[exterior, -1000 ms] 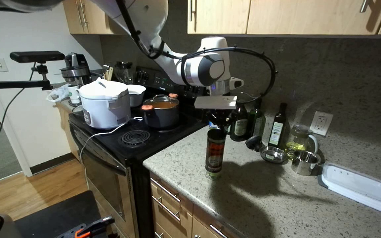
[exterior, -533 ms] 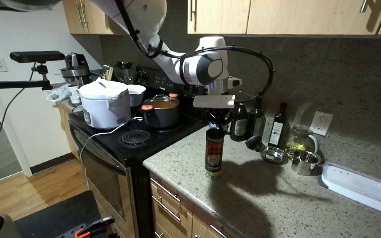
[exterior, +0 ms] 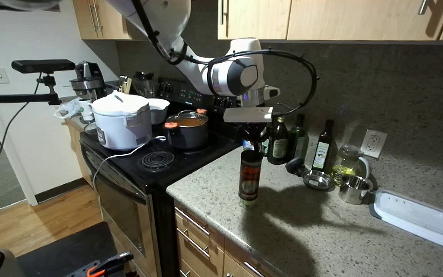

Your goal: Seal the lid of the container

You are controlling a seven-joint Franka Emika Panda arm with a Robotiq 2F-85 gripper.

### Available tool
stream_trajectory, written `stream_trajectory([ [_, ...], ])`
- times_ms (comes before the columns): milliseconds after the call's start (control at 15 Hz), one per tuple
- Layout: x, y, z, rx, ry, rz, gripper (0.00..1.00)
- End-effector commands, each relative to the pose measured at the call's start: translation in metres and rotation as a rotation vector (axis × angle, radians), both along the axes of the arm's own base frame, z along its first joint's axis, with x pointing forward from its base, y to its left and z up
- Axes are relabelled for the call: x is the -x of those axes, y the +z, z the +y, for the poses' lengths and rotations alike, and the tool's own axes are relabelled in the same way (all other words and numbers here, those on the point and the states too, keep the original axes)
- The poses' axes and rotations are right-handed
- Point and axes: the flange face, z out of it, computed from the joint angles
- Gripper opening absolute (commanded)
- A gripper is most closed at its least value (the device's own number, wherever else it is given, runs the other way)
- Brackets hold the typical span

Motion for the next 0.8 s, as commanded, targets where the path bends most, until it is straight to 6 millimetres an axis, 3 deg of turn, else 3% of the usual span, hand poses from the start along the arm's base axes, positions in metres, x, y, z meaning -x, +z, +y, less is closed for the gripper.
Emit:
stream_trajectory([
  [0, 0.014, 0.011, 0.008, -0.008, 0.031, 0.009, 0.00],
  [400, 0.011, 0.008, 0.025, -0.018, 0.072, 0.013, 0.00],
  [733, 0.008, -0.001, 0.026, -0.017, 0.087, 0.028, 0.00],
])
